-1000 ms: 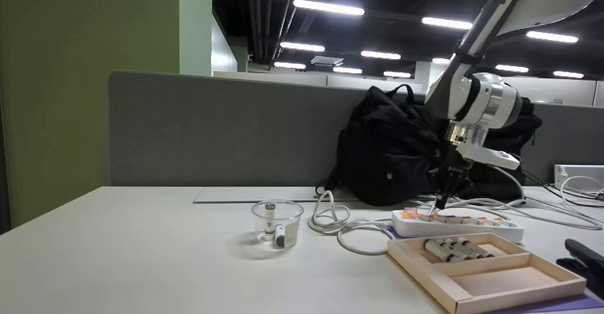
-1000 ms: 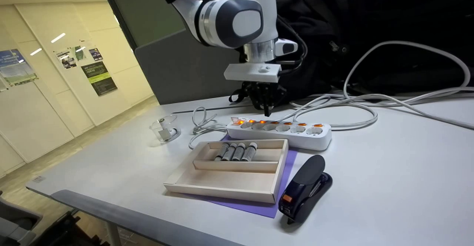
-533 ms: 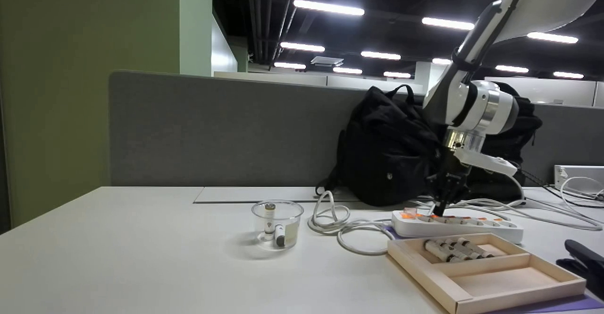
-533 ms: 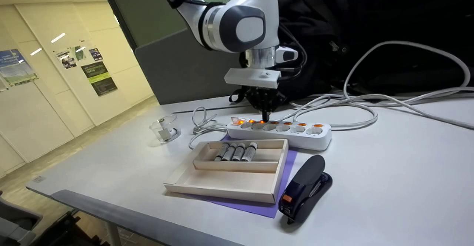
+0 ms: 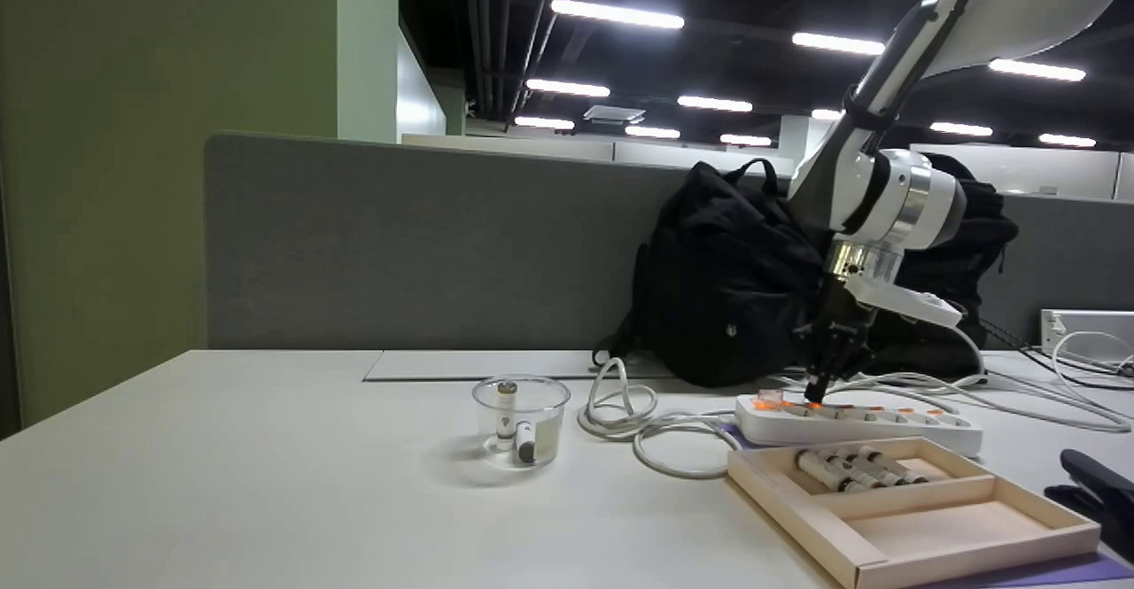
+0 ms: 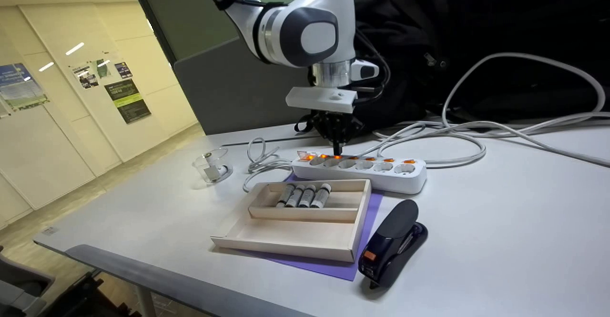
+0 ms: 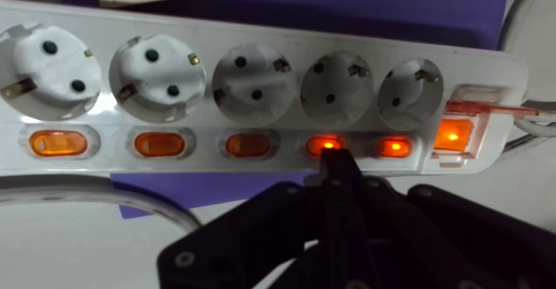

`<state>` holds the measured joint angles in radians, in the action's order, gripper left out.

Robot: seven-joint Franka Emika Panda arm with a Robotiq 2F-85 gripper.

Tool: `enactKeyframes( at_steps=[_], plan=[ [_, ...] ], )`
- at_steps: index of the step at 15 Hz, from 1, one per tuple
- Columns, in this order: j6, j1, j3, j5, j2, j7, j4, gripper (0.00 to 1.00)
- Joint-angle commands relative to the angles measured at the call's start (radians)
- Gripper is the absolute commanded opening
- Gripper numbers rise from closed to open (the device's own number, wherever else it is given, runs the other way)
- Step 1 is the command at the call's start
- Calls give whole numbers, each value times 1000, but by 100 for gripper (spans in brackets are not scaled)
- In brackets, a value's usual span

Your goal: Move the bottle from the table to the top compartment of the box then turn off the fifth switch from the right

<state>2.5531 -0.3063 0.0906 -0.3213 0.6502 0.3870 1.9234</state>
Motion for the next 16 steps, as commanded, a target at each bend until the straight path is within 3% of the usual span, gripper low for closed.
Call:
enactKeyframes(
  at_steps=[1,8,16],
  plan=[
    [-34,-3,-1,5,15,-30,-28,0],
    [7,38,-30,58,34,-44,-7,0],
    [76,204,-159,325,44,-179,10,0]
  ],
)
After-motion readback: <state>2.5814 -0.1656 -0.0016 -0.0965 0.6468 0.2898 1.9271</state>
